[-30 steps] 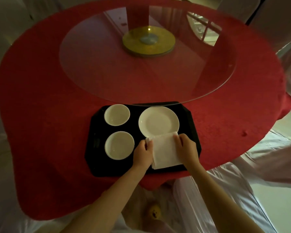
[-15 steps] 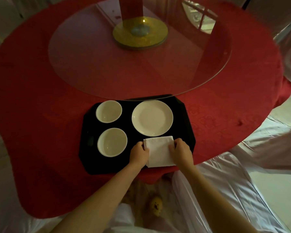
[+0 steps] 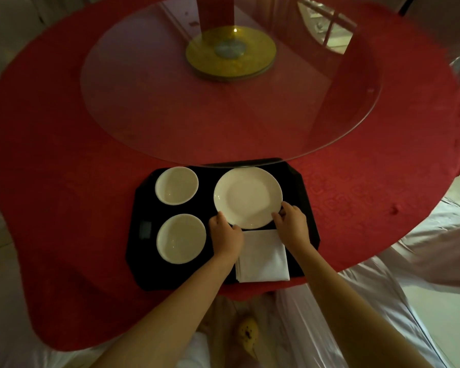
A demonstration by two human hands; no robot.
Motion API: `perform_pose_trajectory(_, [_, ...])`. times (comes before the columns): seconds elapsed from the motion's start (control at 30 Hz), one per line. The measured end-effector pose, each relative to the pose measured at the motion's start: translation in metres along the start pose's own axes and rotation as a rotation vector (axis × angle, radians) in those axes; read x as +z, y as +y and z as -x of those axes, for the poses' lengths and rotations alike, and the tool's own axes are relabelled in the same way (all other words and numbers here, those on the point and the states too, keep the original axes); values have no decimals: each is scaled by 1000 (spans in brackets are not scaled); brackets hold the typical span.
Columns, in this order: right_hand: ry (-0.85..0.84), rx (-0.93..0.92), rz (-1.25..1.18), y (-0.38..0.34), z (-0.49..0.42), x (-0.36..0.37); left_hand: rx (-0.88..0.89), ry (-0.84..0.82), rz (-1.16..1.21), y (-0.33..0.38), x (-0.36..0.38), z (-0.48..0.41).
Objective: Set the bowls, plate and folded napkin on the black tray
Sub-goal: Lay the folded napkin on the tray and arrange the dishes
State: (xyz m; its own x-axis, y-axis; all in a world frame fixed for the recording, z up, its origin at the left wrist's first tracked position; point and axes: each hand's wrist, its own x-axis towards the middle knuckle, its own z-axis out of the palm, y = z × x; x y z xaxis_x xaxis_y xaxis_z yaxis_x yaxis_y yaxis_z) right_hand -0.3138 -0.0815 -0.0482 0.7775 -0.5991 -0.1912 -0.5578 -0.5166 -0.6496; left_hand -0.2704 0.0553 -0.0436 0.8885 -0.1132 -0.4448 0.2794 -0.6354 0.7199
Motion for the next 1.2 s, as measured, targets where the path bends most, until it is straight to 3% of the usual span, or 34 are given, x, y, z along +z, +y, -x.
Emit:
perform_pose_trajectory(0.37, [43,0,-67,0,-11,6,1,-17,32,-2,0,-13])
perform_pose_trajectory(0.57, [-29,-33,-36,0,-12,-4,24,-41,87,2,-1,-8])
perform_pose_trajectory(0.73, [-90,-59,138,13,27,-13,184,-82,-102,-23,-5,39])
perform_pose_trajectory(0.83, [-153,-43,190,20,51,-10,171,-144,-124,-38,0,63])
perform_pose_trajectory(1.2, [-100,-88,57,21,50,6,186,-108,-156,-37,7,56])
